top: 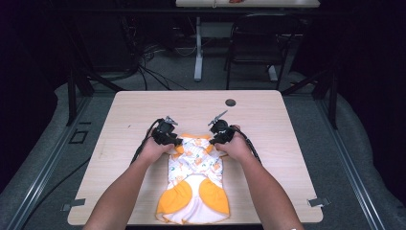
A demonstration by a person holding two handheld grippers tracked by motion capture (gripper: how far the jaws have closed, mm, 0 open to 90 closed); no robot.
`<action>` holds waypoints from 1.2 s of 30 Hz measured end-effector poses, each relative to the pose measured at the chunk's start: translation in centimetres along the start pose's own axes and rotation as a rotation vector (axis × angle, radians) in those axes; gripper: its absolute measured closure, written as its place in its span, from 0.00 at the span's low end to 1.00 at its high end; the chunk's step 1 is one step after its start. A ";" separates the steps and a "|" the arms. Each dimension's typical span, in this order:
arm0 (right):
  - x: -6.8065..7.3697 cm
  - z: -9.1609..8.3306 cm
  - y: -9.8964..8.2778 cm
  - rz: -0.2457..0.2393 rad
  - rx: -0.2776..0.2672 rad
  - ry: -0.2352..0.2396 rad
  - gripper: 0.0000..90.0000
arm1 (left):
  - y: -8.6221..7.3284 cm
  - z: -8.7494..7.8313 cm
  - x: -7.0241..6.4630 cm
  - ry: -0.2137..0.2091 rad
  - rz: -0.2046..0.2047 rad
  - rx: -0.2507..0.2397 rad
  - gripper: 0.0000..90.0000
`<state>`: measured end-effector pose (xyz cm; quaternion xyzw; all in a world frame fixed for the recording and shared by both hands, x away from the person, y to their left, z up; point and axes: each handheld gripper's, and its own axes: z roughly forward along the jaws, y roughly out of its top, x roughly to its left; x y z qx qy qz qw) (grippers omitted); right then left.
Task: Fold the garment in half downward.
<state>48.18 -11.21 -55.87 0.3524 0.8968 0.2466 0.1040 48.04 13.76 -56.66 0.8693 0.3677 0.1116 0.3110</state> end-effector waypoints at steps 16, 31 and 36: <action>-0.2 0.0 0.1 0.034 0.020 0.053 0.89 | -0.6 0.1 0.5 -0.058 -0.051 -0.035 0.81; 1.4 -0.7 0.3 -0.050 -0.009 -0.021 0.99 | -0.1 -0.8 -0.2 -0.028 -0.021 -0.007 0.97; 1.7 -1.8 0.7 -0.079 -0.028 -0.024 0.99 | 0.1 -1.9 -0.1 -0.028 -0.014 -0.029 0.97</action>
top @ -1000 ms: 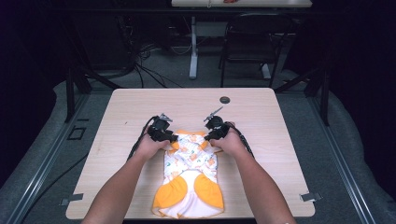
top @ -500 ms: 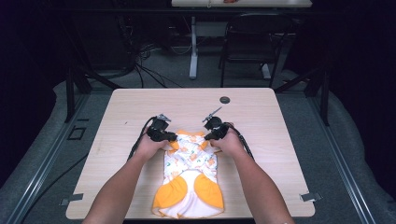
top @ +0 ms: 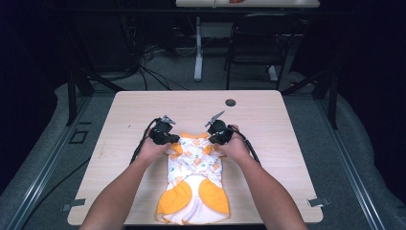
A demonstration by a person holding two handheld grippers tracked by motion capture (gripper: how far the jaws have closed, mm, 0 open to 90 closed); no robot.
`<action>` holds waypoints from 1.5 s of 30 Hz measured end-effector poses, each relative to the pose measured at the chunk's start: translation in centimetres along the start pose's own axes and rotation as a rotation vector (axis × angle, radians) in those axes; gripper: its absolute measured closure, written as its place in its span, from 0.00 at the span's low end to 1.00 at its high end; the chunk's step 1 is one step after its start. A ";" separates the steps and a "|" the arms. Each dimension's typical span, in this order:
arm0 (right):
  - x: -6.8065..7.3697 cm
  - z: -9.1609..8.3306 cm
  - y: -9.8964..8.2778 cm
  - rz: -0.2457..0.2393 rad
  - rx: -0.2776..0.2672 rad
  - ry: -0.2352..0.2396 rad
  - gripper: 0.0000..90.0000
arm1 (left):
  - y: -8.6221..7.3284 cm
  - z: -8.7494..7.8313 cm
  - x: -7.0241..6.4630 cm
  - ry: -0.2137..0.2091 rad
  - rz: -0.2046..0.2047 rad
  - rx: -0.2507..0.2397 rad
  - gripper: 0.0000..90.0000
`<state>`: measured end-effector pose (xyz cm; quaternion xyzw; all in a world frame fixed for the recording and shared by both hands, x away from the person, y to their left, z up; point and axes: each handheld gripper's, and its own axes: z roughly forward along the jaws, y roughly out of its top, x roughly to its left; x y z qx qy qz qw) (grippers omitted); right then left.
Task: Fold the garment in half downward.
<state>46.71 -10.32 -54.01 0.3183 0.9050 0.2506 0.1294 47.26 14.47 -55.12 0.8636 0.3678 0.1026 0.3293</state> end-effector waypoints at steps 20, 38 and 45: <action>-0.7 -4.0 0.3 0.048 -0.115 0.006 0.99 | 2.3 -3.7 -0.6 0.004 0.049 -0.090 0.98; -1.1 -7.9 3.2 -0.015 -0.157 -0.046 0.99 | 4.4 -6.8 -0.1 0.015 0.067 -0.173 0.97; -1.0 -9.0 3.4 -0.033 -0.188 -0.071 0.99 | 4.9 -7.9 -0.5 0.012 0.104 -0.188 0.97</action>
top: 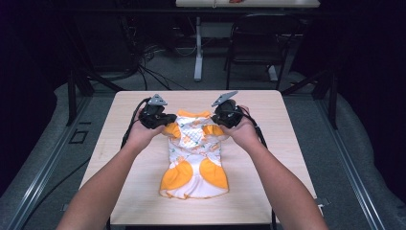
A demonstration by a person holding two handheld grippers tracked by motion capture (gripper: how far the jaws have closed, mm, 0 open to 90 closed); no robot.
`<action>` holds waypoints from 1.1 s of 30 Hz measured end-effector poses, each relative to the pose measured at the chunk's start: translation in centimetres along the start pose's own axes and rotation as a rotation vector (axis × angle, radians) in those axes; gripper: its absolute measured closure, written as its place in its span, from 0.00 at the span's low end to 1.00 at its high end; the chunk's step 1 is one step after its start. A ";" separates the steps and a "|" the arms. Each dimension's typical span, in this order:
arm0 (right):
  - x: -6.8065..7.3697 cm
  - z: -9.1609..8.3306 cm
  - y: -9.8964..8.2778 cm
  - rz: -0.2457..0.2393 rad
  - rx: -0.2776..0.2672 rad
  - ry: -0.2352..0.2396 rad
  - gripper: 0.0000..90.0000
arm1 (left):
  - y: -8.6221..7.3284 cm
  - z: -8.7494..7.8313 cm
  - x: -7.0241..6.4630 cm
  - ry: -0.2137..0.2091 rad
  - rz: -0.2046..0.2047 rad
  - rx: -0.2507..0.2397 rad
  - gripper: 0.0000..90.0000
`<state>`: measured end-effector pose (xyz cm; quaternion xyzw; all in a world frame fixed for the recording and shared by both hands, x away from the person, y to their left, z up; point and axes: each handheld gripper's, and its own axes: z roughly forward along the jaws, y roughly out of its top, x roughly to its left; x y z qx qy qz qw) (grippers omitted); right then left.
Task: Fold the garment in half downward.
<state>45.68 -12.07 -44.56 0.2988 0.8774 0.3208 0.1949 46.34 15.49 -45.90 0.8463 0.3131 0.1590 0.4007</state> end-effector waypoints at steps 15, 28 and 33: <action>1.2 0.4 -1.3 -0.054 0.021 -0.002 0.99 | -1.3 0.3 -0.8 -0.028 0.028 0.024 0.98; 2.0 0.1 -2.0 -0.062 0.029 0.031 0.99 | -2.4 0.1 -1.3 -0.057 0.028 0.029 0.98; 2.5 0.0 -2.5 -0.066 0.036 0.049 0.99 | -3.0 0.0 -1.7 -0.073 0.030 0.033 0.98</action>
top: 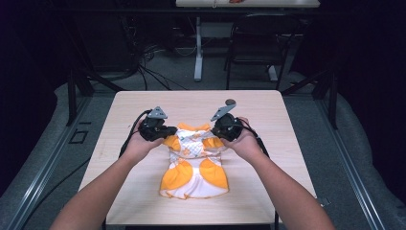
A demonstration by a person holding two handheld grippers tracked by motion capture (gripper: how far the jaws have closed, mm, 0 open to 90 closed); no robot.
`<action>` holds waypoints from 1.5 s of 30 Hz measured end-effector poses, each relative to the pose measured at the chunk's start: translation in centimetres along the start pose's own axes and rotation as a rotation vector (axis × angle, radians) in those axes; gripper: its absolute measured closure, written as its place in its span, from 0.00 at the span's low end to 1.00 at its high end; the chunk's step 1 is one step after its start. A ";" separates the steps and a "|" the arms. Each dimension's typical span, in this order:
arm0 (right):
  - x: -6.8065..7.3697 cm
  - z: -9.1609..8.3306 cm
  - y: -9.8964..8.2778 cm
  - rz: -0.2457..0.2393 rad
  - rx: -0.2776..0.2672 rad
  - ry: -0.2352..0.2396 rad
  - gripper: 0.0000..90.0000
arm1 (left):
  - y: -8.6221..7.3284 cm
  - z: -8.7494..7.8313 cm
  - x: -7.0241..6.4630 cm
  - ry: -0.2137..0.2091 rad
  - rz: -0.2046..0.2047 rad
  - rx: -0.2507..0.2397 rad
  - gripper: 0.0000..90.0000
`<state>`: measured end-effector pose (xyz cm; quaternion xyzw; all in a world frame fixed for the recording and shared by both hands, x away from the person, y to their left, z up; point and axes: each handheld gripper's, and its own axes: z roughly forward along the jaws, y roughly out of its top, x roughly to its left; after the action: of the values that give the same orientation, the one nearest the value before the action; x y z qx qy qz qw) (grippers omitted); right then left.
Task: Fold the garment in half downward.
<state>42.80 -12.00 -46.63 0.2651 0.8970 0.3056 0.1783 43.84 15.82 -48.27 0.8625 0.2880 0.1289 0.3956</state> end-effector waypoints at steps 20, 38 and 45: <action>2.9 -0.7 -1.8 -0.040 0.028 0.065 0.99 | -2.7 -0.6 -2.5 -0.060 0.046 0.015 0.97; 5.5 -0.6 -4.1 -0.095 0.037 0.086 0.99 | -4.8 -0.6 -4.6 -0.127 0.072 0.028 0.98; 6.8 -0.5 -4.7 -0.105 0.044 0.110 0.99 | -5.9 -0.5 -5.1 -0.145 0.071 0.034 0.98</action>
<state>35.43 -11.47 -50.32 0.2044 0.9245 0.2902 0.1389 37.16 16.12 -52.34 0.8858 0.2298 0.0755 0.3960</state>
